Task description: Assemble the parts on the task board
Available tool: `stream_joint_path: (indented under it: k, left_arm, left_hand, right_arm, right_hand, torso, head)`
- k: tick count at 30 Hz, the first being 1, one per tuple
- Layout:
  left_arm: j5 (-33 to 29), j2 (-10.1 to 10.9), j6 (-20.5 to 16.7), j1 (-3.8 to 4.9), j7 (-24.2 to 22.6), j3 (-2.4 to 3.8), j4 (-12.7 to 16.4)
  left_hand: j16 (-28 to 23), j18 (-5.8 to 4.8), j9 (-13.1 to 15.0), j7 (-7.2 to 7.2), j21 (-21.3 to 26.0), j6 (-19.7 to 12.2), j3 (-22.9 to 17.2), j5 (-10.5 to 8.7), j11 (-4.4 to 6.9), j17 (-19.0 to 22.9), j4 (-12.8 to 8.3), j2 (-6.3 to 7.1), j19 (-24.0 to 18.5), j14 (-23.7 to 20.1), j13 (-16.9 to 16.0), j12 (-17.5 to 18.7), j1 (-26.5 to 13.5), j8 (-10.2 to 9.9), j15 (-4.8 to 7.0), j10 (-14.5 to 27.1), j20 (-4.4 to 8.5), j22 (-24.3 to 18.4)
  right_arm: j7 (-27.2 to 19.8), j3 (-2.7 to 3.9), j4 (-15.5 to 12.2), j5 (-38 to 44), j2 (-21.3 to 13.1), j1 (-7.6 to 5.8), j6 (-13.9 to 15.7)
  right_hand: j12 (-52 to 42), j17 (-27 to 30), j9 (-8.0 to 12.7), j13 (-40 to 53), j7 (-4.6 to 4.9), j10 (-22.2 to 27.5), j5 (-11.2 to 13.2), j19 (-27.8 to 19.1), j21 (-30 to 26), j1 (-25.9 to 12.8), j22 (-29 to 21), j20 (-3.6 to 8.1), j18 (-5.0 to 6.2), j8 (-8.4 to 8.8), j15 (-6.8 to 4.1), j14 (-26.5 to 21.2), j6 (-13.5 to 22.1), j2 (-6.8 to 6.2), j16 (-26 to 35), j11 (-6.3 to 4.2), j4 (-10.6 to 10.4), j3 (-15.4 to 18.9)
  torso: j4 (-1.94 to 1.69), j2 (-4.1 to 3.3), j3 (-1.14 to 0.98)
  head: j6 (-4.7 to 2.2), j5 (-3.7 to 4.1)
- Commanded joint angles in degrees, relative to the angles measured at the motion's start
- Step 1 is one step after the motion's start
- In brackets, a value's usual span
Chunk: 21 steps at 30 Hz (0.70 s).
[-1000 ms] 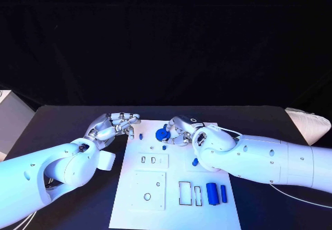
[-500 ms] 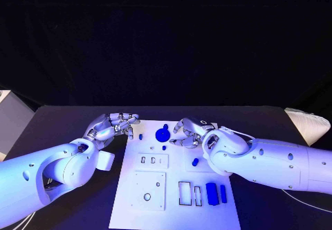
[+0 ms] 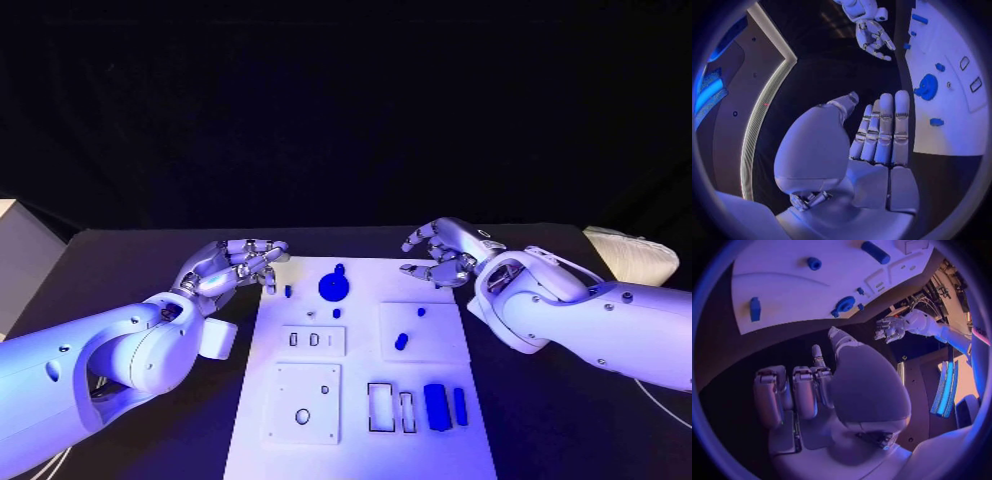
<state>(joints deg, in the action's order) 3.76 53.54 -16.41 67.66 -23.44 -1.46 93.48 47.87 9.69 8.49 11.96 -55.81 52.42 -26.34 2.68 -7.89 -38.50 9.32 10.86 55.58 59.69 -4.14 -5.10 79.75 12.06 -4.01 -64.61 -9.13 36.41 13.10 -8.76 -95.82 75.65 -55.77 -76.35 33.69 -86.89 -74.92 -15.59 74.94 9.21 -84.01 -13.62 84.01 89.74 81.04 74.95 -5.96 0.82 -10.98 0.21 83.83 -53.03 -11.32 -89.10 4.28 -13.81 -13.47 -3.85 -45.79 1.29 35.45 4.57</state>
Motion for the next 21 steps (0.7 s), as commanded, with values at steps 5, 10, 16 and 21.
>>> stream_joint_path:
  k: [5, 10, 16, 21]
  left_arm:
    - [0.0, -0.3, 1.4, 0.09, -0.6, 0.04, -0.1]
    - [0.0, -0.4, 1.5, 0.09, -0.6, 0.04, -0.4]
    - [0.0, -0.6, 1.6, 0.08, -0.6, 0.04, -0.6]
    - [0.0, -0.6, 1.5, 0.07, -0.6, 0.04, -0.7]
  left_hand:
    - [0.5, 0.86, 0.1, -0.03, -0.6, -0.5, -0.6, 0.17, -0.12, 0.2, -0.2, -0.13, -0.6, -0.5, 0.1, -0.1, -0.6, -0.2, 0.14, 0.5, -0.13, 0.2]
    - [0.5, 0.86, 0.1, -0.03, -0.6, -0.5, -0.6, 0.17, -0.12, 0.2, -0.2, -0.13, -0.6, -0.5, 0.1, -0.1, -0.6, -0.2, 0.14, 0.5, -0.13, 0.2]
    - [0.6, 0.86, 0.1, -0.04, -0.6, -0.5, -0.6, 0.17, -0.12, 0.2, -0.2, -0.11, -0.7, -0.6, 0.1, -0.1, -0.6, -0.2, 0.14, 0.5, -0.14, 0.2]
    - [0.6, 0.86, 0.1, -0.04, -0.6, -0.5, -0.6, 0.17, -0.12, 0.2, -0.2, -0.11, -0.7, -0.6, 0.1, -0.1, -0.6, -0.2, 0.14, 0.5, -0.14, 0.2]
  right_arm:
    - [-12.1, -0.50, 3.9, -8.9, -3.6, -0.04, -4.9]
    - [-13.5, -0.83, 6.3, -8.4, -4.7, 0.77, -5.1]
    - [-14.0, -1.01, 8.2, -7.4, -4.7, 2.14, -5.4]
    - [-14.1, -1.07, 9.0, -7.0, -4.5, 3.06, -5.9]
  right_hand:
    - [0.7, -12.0, 0.6, 10.8, 0.70, -1.7, 0.4, 6.0, 0.3, 1.2, 15.1, -0.57, -0.82, 1.16, 0.51, 5.4, 1.8, -0.86, 0.1, 0.80, 0.3, -0.2]
    - [0.8, -12.2, 0.7, 10.8, 0.87, -1.6, 0.5, 6.0, 0.3, 1.4, 15.1, -0.71, -0.82, 1.50, 0.65, 5.5, 2.3, -1.21, 0.0, 0.96, 0.3, 0.1]
    - [1.0, -12.3, 1.2, 10.5, 1.30, -1.2, 0.7, 6.0, 0.3, 2.1, 15.1, -1.07, -0.82, 2.30, 1.03, 5.5, 3.6, -1.56, 0.0, 1.37, -0.1, 1.7]
    - [1.1, -12.3, 1.3, 10.5, 1.39, -1.2, 0.8, 6.0, 0.3, 2.3, 15.1, -1.15, -0.82, 2.42, 1.10, 5.5, 3.8, -1.56, 0.0, 1.45, -0.3, 2.1]
  torso:
    - [0.66, 0.31, -0.39]
    - [0.77, 0.17, -0.70]
    - [0.57, 0.12, -0.62]
    - [0.37, -0.06, -0.78]
  head:
    - [-0.27, 0.33]
    - [-0.25, 0.50]
    - [0.08, 0.62]
    - [0.22, 0.87]
